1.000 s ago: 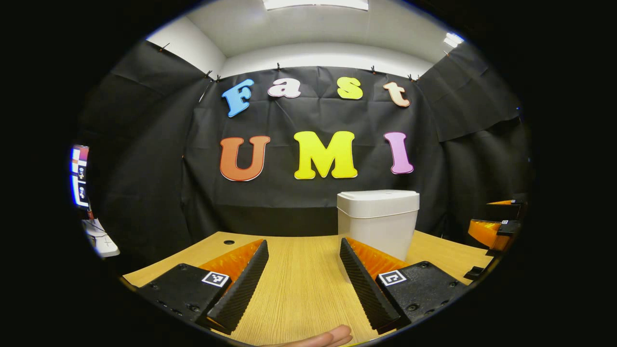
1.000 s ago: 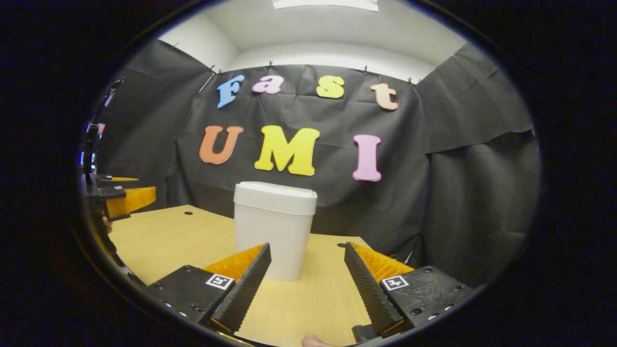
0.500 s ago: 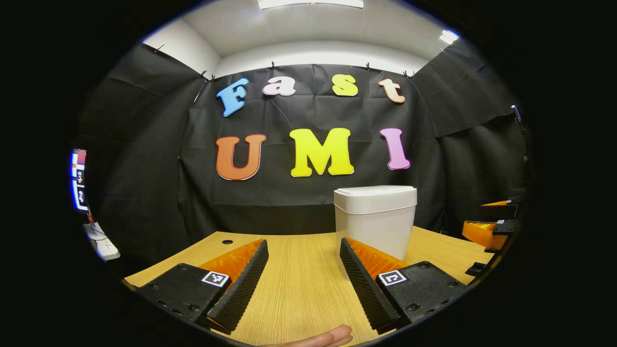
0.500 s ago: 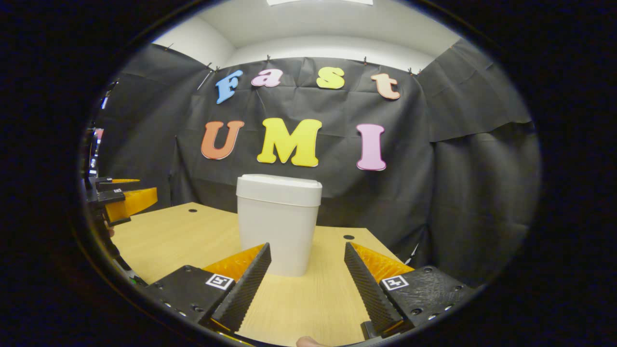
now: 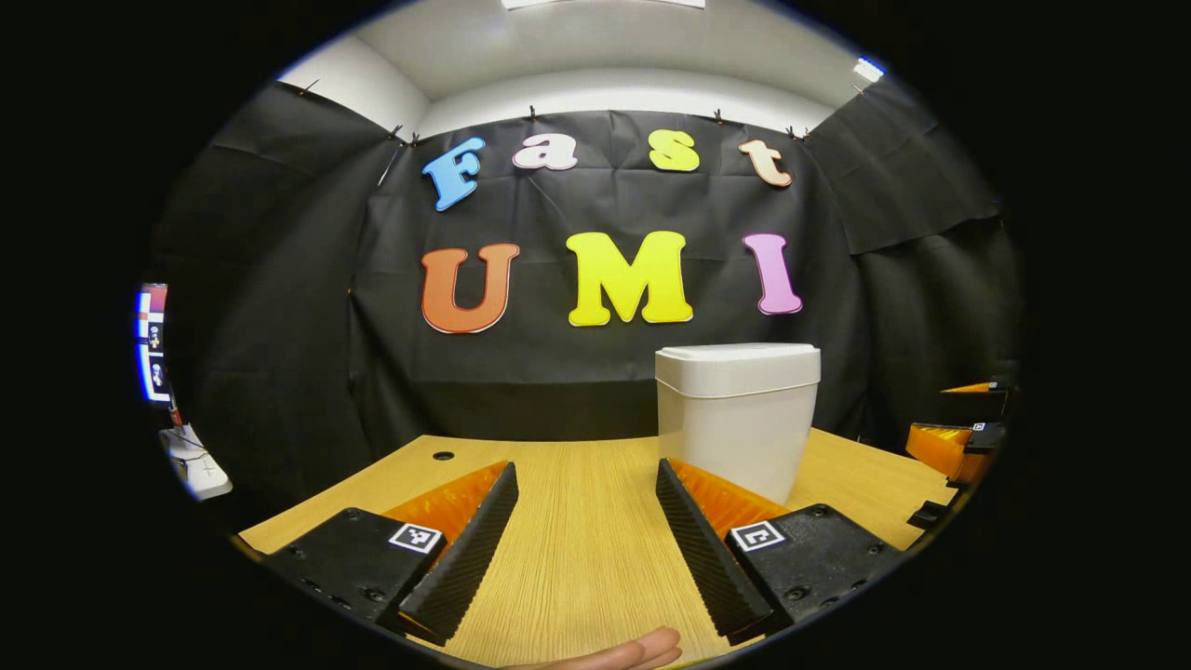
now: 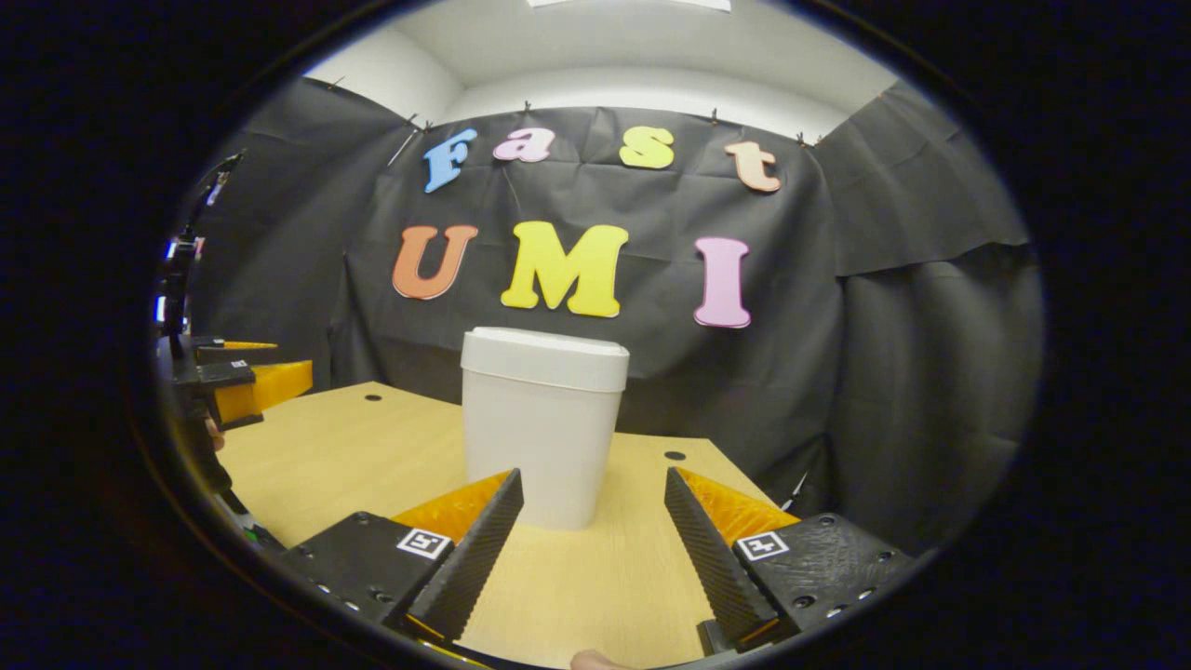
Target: Press the lid of the desktop garbage bin to open it, pick up the crumpled paper on the desktop and throw it into the bin, then pick up the pop can on the desktop and drop it into the bin, and finally close the garbage bin lid.
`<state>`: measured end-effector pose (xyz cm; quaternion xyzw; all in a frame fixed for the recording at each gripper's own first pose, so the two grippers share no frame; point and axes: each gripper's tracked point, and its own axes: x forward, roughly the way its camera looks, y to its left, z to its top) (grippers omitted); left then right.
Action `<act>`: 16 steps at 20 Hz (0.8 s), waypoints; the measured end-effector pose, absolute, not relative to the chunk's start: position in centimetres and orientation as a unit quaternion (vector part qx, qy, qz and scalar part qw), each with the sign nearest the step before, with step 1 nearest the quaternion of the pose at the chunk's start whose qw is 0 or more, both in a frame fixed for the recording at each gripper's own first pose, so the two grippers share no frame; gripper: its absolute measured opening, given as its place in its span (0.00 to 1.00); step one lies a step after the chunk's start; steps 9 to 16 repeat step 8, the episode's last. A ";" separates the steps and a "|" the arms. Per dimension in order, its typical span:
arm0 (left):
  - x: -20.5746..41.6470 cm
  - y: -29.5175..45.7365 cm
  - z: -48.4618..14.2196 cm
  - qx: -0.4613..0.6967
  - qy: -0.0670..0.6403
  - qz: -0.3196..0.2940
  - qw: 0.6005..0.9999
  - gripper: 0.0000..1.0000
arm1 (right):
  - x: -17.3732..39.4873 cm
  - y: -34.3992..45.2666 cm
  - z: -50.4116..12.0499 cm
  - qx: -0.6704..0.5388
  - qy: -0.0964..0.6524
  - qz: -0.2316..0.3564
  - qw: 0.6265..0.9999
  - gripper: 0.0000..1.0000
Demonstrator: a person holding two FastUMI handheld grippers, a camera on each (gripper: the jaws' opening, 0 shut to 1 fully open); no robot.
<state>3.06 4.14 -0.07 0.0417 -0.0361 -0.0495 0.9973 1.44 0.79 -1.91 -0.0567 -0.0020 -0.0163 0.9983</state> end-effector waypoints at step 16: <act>2.9 3.6 0.2 0.046 -0.042 -0.053 0.997 0.97 | 1.4 0.6 -2.0 -0.051 -0.001 -0.016 0.999 0.96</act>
